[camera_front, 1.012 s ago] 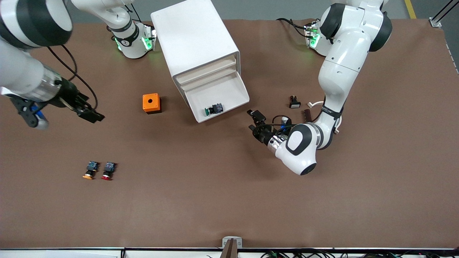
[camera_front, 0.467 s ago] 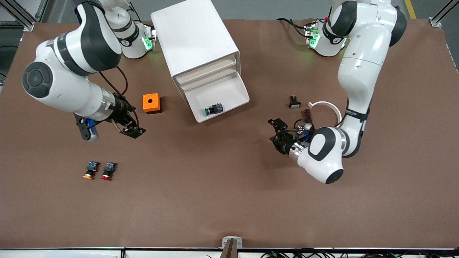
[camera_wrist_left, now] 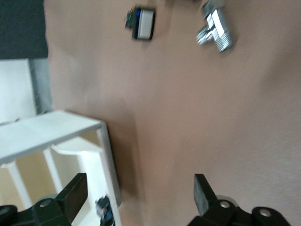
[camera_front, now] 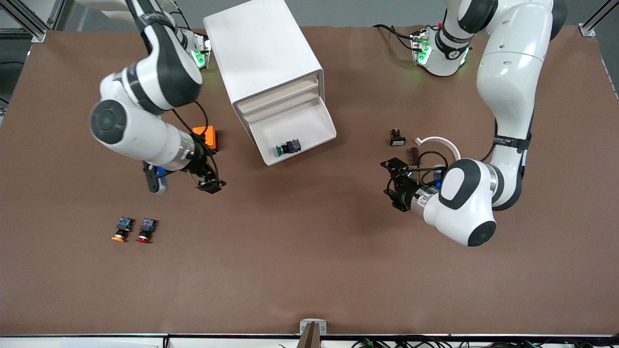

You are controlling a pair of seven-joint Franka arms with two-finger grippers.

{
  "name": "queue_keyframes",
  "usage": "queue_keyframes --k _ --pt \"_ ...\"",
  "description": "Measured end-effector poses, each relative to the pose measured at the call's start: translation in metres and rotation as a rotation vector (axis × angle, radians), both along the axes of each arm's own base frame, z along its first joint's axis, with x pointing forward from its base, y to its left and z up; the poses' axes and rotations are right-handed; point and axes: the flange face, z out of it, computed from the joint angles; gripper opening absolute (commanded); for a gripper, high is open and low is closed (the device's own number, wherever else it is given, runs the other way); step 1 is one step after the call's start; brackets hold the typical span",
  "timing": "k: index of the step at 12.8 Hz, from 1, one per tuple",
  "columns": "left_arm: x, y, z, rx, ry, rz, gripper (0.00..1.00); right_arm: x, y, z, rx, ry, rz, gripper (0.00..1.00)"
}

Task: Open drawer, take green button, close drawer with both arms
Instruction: 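Lower the right gripper into the drawer and grasp the green button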

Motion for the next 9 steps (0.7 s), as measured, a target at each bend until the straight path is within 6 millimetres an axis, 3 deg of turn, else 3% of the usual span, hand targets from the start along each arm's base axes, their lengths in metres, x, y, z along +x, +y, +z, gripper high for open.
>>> queue_keyframes --k 5,9 --pt "0.001 0.007 0.029 0.043 -0.112 -0.13 0.99 -0.038 0.084 -0.05 -0.025 0.015 0.005 1.0" --pt "0.003 0.016 0.071 0.012 -0.223 -0.248 0.99 -0.08 0.13 -0.079 -0.035 0.002 0.027 1.0"
